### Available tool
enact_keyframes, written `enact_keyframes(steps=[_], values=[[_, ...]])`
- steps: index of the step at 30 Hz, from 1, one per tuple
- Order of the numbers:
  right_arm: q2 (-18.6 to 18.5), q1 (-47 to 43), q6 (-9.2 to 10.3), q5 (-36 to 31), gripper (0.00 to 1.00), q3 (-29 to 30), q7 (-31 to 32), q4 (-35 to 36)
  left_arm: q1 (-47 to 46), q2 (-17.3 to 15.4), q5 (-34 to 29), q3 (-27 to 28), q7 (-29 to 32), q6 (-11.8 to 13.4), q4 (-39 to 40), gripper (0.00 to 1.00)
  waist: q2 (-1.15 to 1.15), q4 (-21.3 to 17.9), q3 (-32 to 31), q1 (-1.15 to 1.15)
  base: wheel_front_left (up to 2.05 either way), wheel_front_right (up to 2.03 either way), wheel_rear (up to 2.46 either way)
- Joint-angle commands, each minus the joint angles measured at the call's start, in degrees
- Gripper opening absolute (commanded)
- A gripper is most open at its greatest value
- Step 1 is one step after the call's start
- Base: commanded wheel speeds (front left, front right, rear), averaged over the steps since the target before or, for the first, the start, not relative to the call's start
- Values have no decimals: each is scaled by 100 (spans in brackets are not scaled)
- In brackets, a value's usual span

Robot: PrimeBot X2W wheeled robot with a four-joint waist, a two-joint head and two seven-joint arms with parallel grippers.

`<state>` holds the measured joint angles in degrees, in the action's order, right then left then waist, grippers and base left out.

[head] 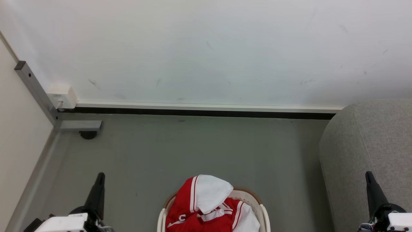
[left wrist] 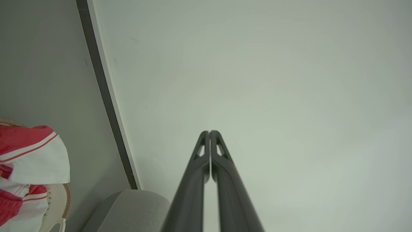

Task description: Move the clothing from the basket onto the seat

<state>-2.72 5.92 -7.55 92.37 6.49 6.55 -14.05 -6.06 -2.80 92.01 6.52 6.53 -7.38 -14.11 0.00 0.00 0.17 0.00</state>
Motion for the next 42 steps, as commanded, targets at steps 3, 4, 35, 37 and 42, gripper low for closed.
enact_keyframes(steps=[3, 4, 35, 37, 42], values=[[-39, 77, 15, 4, 0, 19, 10, 19, -54, -17, 78, 6, 15, -27, 16, 0, 0, 0, 0, 0, 0, 0, 0], [-39, 77, 15, 4, 0, 19, 10, 19, -54, -17, 78, 6, 15, -27, 16, 0, 0, 0, 0, 0, 0, 0, 0], [7, -153, 1, -713, 100, -101, -259, -1, 88, 21, -449, -159, -260, 9, -125, 100, 0, 2, 5, 0, 0, 0, 0], [-4, -173, 1, -1046, 100, -137, -315, 52, 86, 20, -700, -185, -315, 13, -125, 100, 0, 3, 7, 0, 0, 0, 0], [-15, -229, 1, -1839, 100, -220, -449, 186, 103, 10, -1488, -287, -447, 31, -72, 100, 0, 8, 7, 0, 0, 0, 0]])
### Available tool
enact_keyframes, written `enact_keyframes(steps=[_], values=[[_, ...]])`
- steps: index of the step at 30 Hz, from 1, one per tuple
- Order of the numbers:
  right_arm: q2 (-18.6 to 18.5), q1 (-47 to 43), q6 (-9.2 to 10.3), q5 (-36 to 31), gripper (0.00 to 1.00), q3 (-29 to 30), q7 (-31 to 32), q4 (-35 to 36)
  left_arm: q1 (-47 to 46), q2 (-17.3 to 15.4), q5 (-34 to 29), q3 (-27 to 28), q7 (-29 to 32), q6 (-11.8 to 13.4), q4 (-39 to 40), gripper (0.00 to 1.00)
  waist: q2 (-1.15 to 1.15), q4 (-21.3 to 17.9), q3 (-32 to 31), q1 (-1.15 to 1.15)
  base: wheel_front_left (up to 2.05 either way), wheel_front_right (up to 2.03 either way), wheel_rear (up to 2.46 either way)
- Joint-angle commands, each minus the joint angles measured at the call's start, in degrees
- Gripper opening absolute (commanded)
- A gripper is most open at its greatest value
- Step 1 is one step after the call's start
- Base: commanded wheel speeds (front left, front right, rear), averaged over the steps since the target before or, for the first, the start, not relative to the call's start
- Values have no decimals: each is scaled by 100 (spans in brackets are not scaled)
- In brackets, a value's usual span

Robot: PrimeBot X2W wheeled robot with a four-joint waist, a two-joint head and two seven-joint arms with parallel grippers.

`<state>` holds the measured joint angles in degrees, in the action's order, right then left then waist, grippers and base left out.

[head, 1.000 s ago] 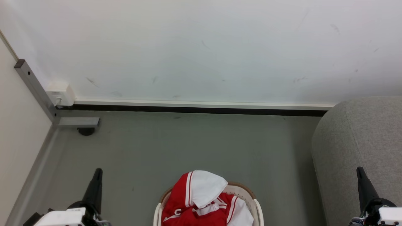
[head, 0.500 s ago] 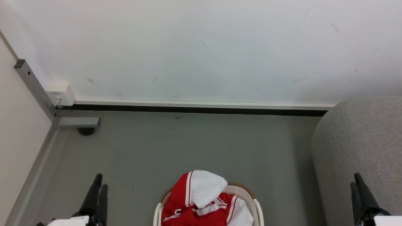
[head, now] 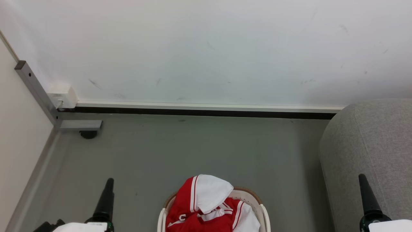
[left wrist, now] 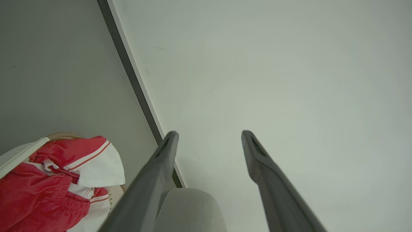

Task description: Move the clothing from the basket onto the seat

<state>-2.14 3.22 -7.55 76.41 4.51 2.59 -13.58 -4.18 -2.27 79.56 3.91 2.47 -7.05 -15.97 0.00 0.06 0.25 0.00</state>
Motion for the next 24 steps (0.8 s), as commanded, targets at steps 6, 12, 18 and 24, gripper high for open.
enact_keyframes(steps=[6, 12, 18, 24], values=[[-64, -16, 2, -943, 100, -53, -179, 212, -35, -49, -1005, -151, -169, 50, 174, 100, 0, 6, -5, 0, 0, 0, 0], [-55, -47, 2, -1642, 100, -101, -320, 249, -11, -56, -1726, -255, -308, 131, 239, 100, 0, 3, -8, 0, 0, 0, 0], [-54, -63, 3, -2234, 100, -154, -453, 263, 3, -78, -2329, -354, -442, 173, 264, 100, 0, -5, -10, 0, 0, 0, 0], [-58, -63, 4, -2767, 100, -220, -582, 245, 8, -93, -2878, -449, -571, 206, 275, 100, 0, -5, -6, 0, 0, 0, 0]])
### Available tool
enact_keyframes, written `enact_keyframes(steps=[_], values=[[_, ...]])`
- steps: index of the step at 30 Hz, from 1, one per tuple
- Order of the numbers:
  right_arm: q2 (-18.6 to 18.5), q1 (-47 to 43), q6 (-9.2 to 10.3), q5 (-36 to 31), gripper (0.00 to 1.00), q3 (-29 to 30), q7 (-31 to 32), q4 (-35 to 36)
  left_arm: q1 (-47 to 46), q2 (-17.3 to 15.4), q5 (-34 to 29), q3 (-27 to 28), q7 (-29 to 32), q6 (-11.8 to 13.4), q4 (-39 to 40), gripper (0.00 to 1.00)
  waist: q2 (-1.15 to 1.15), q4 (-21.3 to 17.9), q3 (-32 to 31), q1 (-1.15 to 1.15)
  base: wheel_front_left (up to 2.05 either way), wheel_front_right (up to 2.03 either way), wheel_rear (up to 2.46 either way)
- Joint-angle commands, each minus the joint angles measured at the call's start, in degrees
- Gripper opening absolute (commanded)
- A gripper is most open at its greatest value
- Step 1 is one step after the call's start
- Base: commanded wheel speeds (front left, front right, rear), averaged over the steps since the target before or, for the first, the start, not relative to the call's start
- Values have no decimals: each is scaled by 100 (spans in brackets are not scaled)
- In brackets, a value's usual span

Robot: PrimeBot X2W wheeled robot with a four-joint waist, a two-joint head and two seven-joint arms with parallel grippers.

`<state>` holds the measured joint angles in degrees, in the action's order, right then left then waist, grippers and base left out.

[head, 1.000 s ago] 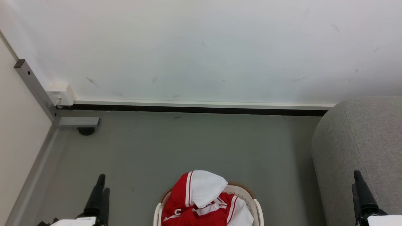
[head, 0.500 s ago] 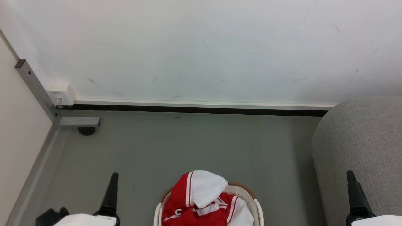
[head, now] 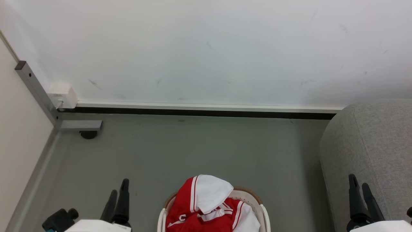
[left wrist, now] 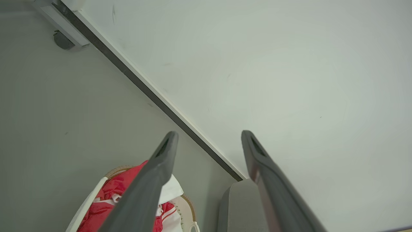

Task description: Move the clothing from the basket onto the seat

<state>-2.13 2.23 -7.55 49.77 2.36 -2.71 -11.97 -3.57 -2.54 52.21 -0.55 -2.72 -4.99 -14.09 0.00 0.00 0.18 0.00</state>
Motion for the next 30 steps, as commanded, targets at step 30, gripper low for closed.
enact_keyframes(steps=[30], values=[[-128, -52, 6, -2253, 100, -206, -572, -199, 26, -250, -2399, -479, -572, 241, 86, 100, 0, -38, -10, 0, 0, 0, 0]])
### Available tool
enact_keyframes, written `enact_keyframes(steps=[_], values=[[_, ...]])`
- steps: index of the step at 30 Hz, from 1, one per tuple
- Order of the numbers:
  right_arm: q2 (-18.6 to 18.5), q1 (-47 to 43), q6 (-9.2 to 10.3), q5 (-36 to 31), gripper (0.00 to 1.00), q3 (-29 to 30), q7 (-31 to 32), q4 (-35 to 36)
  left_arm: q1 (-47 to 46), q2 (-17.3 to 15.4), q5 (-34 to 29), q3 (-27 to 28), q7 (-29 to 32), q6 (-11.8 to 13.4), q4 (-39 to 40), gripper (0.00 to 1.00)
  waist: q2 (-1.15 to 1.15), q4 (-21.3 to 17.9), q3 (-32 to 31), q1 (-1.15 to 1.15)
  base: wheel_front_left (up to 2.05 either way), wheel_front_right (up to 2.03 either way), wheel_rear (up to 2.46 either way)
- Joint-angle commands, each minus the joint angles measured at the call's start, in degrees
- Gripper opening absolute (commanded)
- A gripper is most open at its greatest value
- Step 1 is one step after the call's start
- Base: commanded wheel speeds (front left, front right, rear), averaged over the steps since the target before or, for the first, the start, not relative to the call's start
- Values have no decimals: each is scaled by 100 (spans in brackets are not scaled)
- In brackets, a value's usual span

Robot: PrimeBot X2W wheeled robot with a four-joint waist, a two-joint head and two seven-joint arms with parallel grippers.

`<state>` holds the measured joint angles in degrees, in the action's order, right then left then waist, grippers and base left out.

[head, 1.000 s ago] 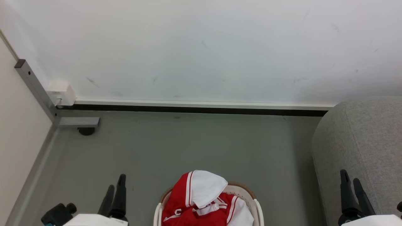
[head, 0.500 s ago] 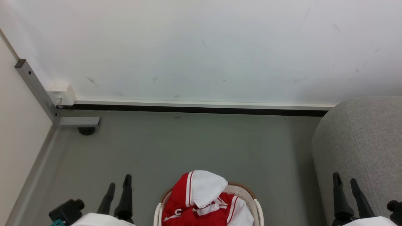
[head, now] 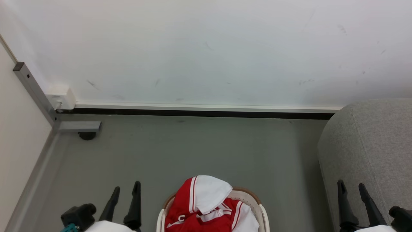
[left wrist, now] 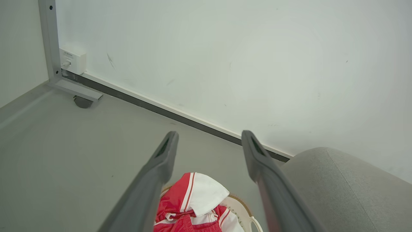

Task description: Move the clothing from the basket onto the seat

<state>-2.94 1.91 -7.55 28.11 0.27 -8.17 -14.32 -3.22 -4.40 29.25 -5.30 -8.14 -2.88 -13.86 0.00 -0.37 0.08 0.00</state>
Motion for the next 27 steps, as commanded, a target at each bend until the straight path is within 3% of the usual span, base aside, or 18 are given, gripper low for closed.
enact_keyframes(steps=[1, 27], values=[[-47, -23, 7, -149, 100, 7, -45, 29, -3, -74, -172, -18, -48, 37, 63, 100, 0, -3, -3, 0, 0, 0, 0], [-42, -8, 9, -1348, 100, 15, -397, -143, 92, -205, -1567, -303, -400, 200, 122, 100, 0, -17, -4, 0, 0, 0, 0]])
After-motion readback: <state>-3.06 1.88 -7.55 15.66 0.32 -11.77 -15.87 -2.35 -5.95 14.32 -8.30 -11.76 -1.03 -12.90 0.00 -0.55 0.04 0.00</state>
